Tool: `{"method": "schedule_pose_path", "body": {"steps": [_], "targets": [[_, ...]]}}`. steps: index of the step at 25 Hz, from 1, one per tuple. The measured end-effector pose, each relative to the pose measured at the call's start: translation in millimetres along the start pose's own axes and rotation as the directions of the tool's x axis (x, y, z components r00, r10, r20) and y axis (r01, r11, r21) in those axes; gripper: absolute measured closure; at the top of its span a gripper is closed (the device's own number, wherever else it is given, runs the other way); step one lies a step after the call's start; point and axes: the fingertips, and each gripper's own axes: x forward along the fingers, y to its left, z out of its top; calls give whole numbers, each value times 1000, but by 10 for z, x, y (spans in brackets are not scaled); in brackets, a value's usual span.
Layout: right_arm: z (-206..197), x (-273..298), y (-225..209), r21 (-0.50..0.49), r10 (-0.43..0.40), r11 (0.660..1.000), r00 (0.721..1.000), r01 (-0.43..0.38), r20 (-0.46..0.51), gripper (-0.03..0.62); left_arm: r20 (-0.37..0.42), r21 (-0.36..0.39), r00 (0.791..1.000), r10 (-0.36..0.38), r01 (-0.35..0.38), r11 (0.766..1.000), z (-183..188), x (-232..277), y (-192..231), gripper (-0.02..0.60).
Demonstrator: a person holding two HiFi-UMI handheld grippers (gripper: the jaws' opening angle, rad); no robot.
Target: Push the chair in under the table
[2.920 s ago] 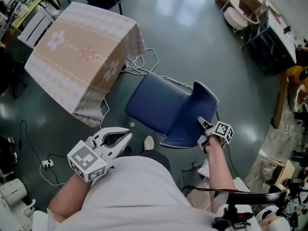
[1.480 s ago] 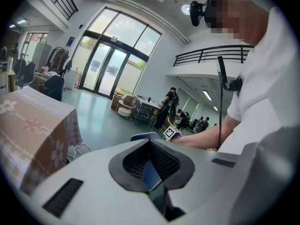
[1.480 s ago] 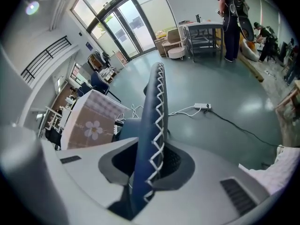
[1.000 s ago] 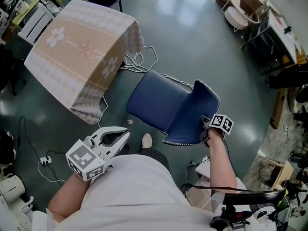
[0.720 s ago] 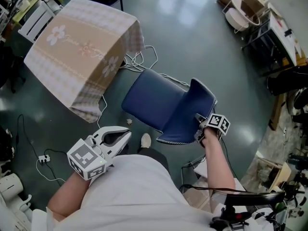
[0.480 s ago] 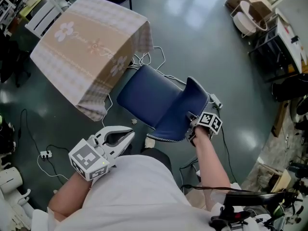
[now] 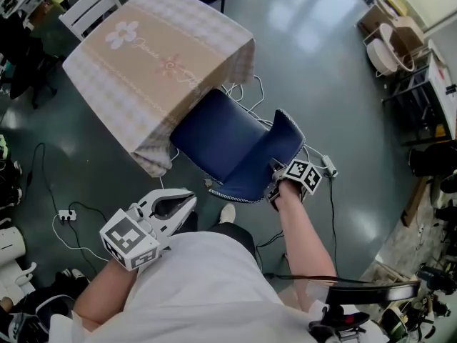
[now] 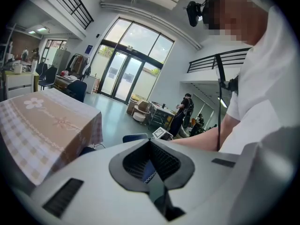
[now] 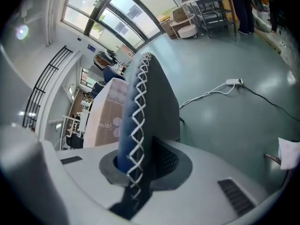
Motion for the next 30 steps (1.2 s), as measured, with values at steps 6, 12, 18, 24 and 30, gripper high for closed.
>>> {"method": "schedule_pose_path", "body": {"steps": [6,12,18,24,30], "targets": [[-17,269,343,-7,4,1000,1000,-4,-3,533,10,-20,1000,24,-24,1000,-30,-245,301,571],[59,404,510,14,-7,1000,1000,6,22,530,14,-41,1000,27,-27,999,-75,-473,585,571],[114,414,444,43,-26,999,998,24,49,530,2,-55,1000,-8,8,998,-144,-626,818,571],[138,525,443,3,-46,999,997,46,57,517,-20,-39,998,-55,54,998,-191,-718,926,571],[86,334,357,-70,-111,991,990,118,90,466,-35,-2,991,-129,129,992,-167,-814,877,571]]}}
